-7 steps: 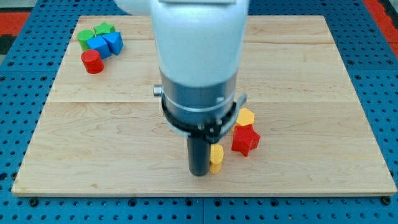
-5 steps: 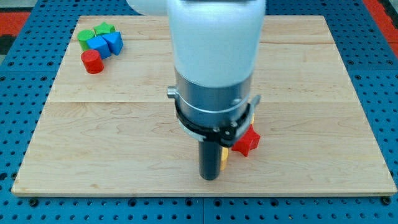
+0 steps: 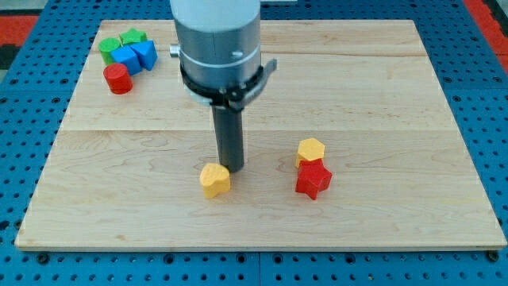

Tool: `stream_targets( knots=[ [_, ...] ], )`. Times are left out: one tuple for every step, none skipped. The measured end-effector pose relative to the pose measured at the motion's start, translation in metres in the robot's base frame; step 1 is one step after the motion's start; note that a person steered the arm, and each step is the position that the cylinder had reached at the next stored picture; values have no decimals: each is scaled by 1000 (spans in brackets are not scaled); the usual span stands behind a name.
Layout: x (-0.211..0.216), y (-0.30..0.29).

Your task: Drag the yellow heart right to the red circle

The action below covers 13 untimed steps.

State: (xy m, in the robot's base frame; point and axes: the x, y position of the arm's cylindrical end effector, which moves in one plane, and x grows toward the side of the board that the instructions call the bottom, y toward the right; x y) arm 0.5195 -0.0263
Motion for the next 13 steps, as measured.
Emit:
stream_targets(
  knots=[
    [35, 7],
    [40, -33],
    [-9, -103],
    [-24, -118],
    [-6, -116],
    [-25, -76],
    [-54, -50],
    [-67, -43],
    [-53, -27],
    [-59, 1],
    [-105, -12],
    [-137, -66],
    [-103, -53]
  ],
)
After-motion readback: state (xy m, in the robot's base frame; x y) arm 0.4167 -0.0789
